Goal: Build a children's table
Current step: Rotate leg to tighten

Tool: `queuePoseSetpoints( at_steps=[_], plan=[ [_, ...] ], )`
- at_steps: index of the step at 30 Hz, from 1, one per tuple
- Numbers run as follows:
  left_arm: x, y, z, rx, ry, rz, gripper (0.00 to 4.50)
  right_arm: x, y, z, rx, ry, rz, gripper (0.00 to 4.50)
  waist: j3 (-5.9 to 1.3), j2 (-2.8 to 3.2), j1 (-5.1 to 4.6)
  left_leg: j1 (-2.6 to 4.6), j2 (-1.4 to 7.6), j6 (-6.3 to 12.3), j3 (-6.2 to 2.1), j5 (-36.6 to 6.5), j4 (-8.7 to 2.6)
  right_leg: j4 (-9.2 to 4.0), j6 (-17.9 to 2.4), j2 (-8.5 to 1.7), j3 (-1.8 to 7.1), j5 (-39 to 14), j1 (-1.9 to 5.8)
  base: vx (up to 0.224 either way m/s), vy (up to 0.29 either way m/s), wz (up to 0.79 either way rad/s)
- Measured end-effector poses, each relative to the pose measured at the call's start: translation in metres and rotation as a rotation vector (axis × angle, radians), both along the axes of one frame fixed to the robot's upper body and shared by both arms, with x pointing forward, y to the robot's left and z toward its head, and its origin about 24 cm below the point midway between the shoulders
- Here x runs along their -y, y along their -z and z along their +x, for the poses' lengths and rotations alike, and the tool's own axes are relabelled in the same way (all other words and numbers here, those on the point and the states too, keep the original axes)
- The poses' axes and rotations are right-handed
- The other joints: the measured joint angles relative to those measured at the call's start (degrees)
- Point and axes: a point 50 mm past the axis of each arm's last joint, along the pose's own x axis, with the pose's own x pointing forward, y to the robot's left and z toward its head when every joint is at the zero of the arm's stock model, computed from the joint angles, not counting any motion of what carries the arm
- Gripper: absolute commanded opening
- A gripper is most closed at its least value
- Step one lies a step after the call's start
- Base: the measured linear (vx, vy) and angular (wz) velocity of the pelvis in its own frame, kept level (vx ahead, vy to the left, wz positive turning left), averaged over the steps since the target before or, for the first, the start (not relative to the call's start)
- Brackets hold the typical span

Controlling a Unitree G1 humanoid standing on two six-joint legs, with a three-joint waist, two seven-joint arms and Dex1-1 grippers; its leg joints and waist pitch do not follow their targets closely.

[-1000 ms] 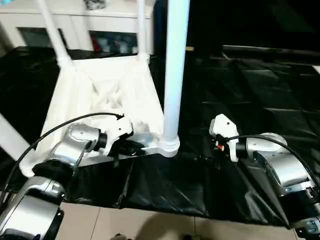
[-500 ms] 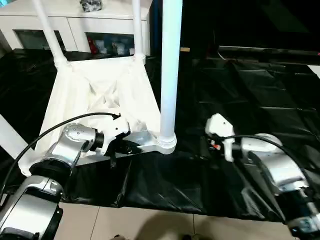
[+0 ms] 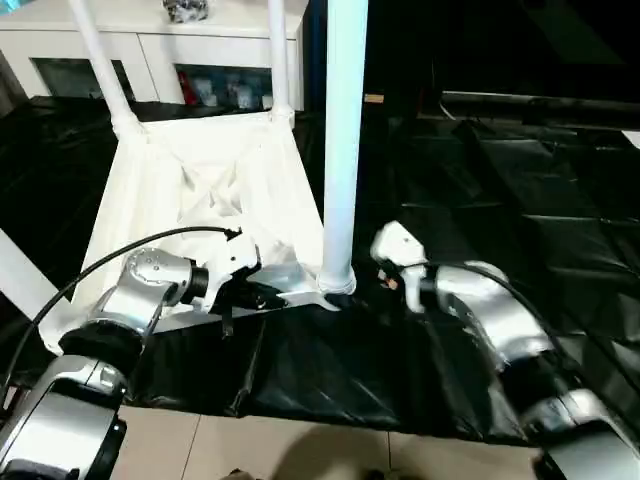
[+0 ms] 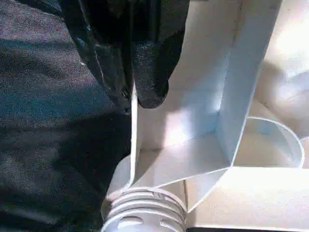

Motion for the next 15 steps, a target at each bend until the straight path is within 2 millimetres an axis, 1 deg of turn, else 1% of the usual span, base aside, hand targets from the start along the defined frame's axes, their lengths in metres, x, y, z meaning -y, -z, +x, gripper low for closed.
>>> queuePoseSetpoints(
  at_steps=[1, 3, 6, 8, 11, 12, 13, 14, 15],
  plan=[
    [0.0002, -0.0002, 0.0, 0.001, 0.001, 0.0, 0.0, -0.0009, 0.0, 0.0012, 0.002, 0.002, 0.001, 4.2, 0.0, 0.0, 0.02, -0.02, 0.0, 0.0, 0.0, 0.0, 0.0, 0.0, 0.0, 0.0, 0.01, 0.0, -0.01, 0.0, 0.0, 0.0],
    [0.0004, -0.0002, -0.0004, 0.0, 0.003, 0.0, 0.0, -0.0021, 0.0004, 0.0037, 0.012, 0.002, -0.003, 4.12, 0.0, -0.02, 0.03, -0.02, -0.01, 0.0, 0.01, 0.0, 0.0, 0.06, -0.01, -0.01, 0.03, 0.0, -0.01, 0.0, 0.0, 0.0],
    [0.0001, 0.0, -0.0012, -0.001, 0.002, 0.0, 0.0, -0.0045, 0.0029, 0.0054, 0.013, -0.005, -0.005, 3.79, 0.0, -0.02, 0.02, -0.01, -0.02, -0.01, 0.01, 0.0, 0.0, 0.26, -0.01, -0.01, 0.11, 0.0, -0.05, 0.0, 0.0, 0.0],
    [0.0, 0.0, -0.0013, -0.002, 0.001, 0.0, 0.0, -0.0064, 0.0027, 0.0063, 0.012, -0.014, -0.003, 3.68, 0.0, -0.02, 0.02, 0.0, -0.01, -0.01, 0.01, 0.0, 0.0, 0.31, 0.05, 0.0, 0.11, -0.03, -0.07, 0.0, 0.0, 0.0],
    [-0.0002, 0.0, -0.0012, -0.002, 0.0, 0.0, 0.0, -0.0079, 0.0033, 0.007, 0.017, -0.023, 0.001, 3.32, 0.0, -0.02, 0.01, 0.0, -0.01, -0.01, 0.01, 0.0, 0.0, 0.32, 0.08, 0.0, 0.11, -0.06, -0.06, 0.0, 0.0, 0.0],
    [-0.0003, -0.0001, -0.0011, -0.002, -0.001, 0.0, 0.0, -0.0085, 0.0038, 0.0069, 0.02, -0.028, 0.003, 3.32, 0.0, -0.03, 0.01, 0.0, -0.01, 0.0, 0.01, 0.0, 0.01, 0.31, 0.08, 0.0, 0.12, -0.06, -0.06, 0.0, 0.0, 0.0],
    [-0.0006, -0.0001, -0.0011, -0.002, -0.003, 0.0, 0.0, -0.0095, 0.0046, 0.007, 0.018, -0.031, 0.006, 3.17, 0.0, -0.03, 0.0, 0.0, -0.02, -0.01, 0.01, 0.0, 0.02, 0.31, 0.09, 0.0, 0.12, -0.06, -0.06, 0.0, 0.0, 0.0],
    [-0.0008, -0.0001, -0.001, -0.002, -0.004, 0.001, 0.0, -0.0099, 0.0049, 0.007, 0.017, -0.035, 0.007, 3.17, 0.0, -0.03, -0.02, -0.01, -0.02, 0.0, 0.01, 0.0, 0.03, 0.31, 0.09, 0.0, 0.13, -0.06, -0.06, 0.0, 0.0, 0.0],
    [-0.0007, -0.0001, -0.001, -0.002, -0.004, 0.001, 0.0, -0.0099, 0.0049, 0.0072, 0.021, -0.039, 0.007, 2.94, 0.0, -0.03, -0.02, -0.01, -0.02, 0.0, 0.01, 0.0, 0.03, 0.31, 0.09, 0.0, 0.13, -0.06, -0.06, 0.0, 0.0, 0.0]
  ],
)
